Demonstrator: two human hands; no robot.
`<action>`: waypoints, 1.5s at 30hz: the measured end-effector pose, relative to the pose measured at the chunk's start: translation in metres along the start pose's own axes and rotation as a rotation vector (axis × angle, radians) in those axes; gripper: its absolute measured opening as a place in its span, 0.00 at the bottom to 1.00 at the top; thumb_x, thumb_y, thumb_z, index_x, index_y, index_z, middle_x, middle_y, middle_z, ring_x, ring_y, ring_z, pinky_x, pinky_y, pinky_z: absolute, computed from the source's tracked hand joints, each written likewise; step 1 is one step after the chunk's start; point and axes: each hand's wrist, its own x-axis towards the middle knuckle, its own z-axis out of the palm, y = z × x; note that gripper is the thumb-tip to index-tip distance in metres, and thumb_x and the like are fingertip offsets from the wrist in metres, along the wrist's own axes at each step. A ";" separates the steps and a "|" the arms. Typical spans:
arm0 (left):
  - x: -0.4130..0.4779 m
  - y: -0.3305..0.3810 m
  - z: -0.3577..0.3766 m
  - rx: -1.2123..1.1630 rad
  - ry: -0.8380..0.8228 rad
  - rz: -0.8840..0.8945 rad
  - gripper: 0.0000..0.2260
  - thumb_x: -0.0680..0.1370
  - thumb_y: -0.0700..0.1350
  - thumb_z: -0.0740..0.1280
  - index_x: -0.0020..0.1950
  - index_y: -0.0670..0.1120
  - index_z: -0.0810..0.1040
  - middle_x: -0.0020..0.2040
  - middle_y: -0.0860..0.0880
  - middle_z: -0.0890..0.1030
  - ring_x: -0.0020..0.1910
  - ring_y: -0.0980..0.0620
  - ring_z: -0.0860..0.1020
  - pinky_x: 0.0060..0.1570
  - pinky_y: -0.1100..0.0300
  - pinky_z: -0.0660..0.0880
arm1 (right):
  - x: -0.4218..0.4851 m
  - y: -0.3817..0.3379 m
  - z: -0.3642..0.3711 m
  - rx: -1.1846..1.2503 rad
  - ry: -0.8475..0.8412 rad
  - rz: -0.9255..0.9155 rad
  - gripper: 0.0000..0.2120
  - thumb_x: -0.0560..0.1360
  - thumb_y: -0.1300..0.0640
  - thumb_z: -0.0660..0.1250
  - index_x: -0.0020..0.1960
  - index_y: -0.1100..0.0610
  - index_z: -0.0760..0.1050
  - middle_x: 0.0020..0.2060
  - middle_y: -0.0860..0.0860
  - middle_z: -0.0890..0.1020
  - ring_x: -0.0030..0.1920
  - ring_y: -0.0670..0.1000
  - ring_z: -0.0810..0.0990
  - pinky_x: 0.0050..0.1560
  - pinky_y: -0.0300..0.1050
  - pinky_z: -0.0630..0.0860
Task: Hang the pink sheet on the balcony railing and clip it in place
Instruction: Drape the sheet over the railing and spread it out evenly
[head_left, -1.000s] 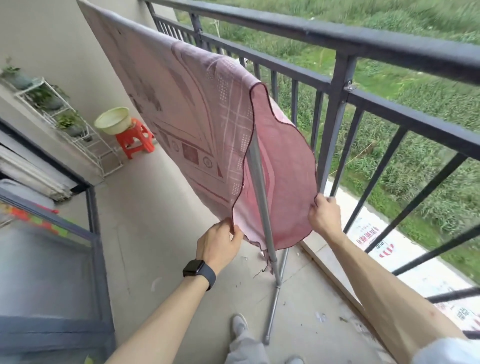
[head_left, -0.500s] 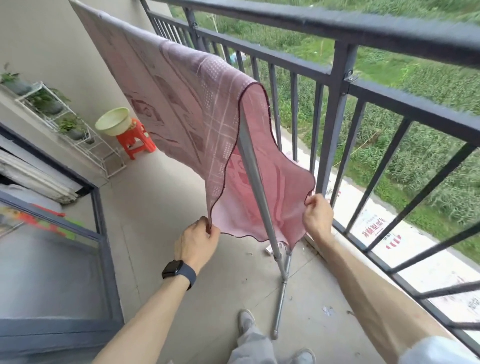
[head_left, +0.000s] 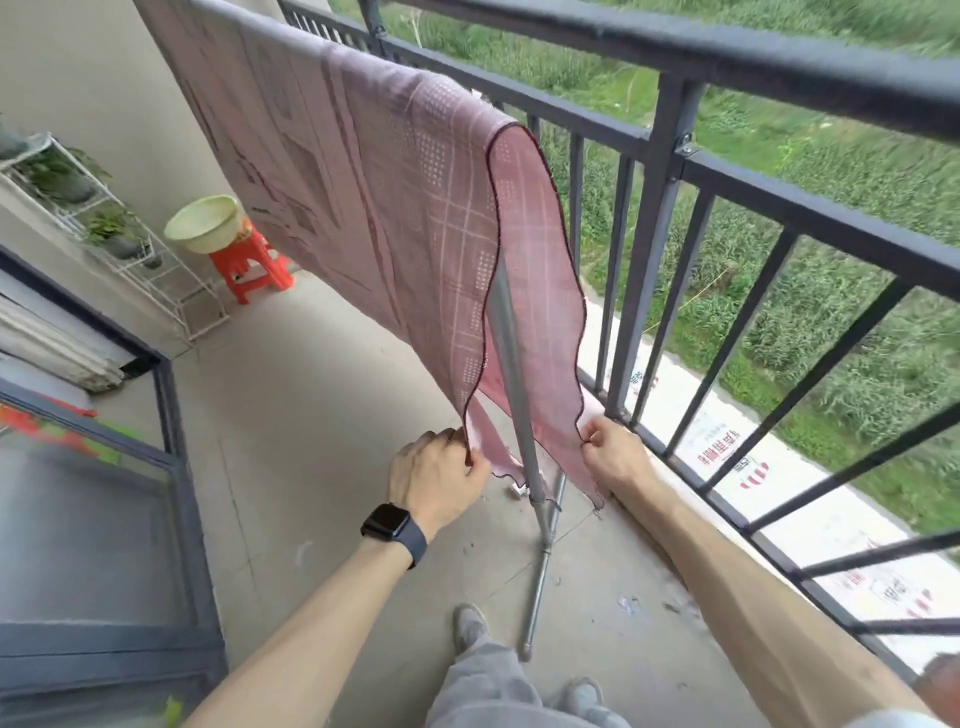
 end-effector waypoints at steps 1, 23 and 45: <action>0.000 -0.006 -0.001 -0.002 -0.022 -0.056 0.08 0.73 0.48 0.66 0.38 0.44 0.77 0.37 0.45 0.82 0.40 0.41 0.81 0.33 0.56 0.71 | -0.007 0.002 0.009 0.000 -0.024 -0.003 0.08 0.73 0.62 0.61 0.43 0.49 0.70 0.41 0.50 0.79 0.42 0.55 0.75 0.43 0.42 0.67; -0.038 -0.039 0.015 -0.068 -0.114 -0.008 0.15 0.75 0.52 0.60 0.43 0.42 0.79 0.46 0.46 0.81 0.48 0.42 0.79 0.40 0.54 0.72 | -0.012 -0.032 0.047 -0.040 -0.106 -0.066 0.08 0.76 0.46 0.66 0.47 0.50 0.72 0.48 0.48 0.81 0.51 0.55 0.80 0.48 0.44 0.71; 0.035 0.060 0.048 -0.214 -0.251 0.125 0.13 0.79 0.50 0.57 0.56 0.48 0.77 0.51 0.44 0.84 0.49 0.39 0.82 0.45 0.53 0.75 | -0.062 -0.092 -0.048 0.241 0.109 -0.429 0.13 0.68 0.55 0.67 0.41 0.34 0.76 0.41 0.40 0.82 0.44 0.41 0.81 0.45 0.42 0.78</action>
